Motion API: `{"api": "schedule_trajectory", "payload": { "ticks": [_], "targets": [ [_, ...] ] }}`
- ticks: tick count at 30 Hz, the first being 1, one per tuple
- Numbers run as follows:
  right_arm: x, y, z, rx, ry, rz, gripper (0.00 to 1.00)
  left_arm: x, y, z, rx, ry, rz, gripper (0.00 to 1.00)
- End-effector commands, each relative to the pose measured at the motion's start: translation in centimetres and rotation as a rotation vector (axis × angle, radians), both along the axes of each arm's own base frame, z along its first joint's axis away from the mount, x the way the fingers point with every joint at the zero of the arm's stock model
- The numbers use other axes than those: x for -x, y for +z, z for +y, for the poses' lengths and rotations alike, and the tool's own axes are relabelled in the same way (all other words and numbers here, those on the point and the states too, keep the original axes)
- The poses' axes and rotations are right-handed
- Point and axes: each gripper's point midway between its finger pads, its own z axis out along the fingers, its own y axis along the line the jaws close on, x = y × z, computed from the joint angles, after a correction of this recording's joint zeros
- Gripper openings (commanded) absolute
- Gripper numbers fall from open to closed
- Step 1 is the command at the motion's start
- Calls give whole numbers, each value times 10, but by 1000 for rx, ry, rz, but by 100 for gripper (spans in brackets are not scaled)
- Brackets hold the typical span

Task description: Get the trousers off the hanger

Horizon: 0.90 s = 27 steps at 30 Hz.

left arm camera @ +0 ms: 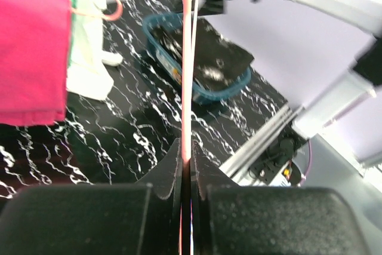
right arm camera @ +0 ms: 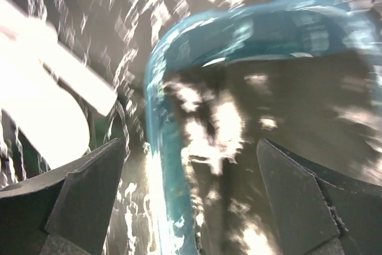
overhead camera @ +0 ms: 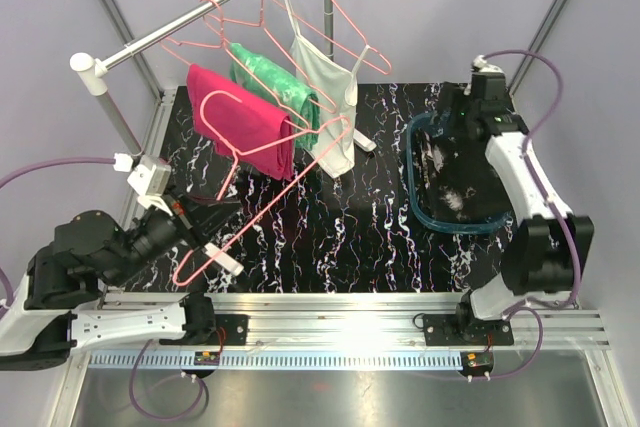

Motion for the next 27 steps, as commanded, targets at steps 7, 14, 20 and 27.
{"api": "schedule_trajectory", "payload": {
  "ticks": [7, 14, 20, 27],
  "targets": [
    [93, -56, -84, 32, -513, 73, 99, -19, 24, 32, 8, 181, 0, 0],
    [104, -138, -63, -166, -517, 235, 99, -36, 51, 63, -24, 345, -30, 0],
    [79, -171, -31, -303, -369, 328, 100, -43, 69, 98, -48, 481, -33, 0],
    [78, -133, -38, -292, -385, 253, 99, -52, 50, 142, -90, 737, 10, 0]
  ]
}}
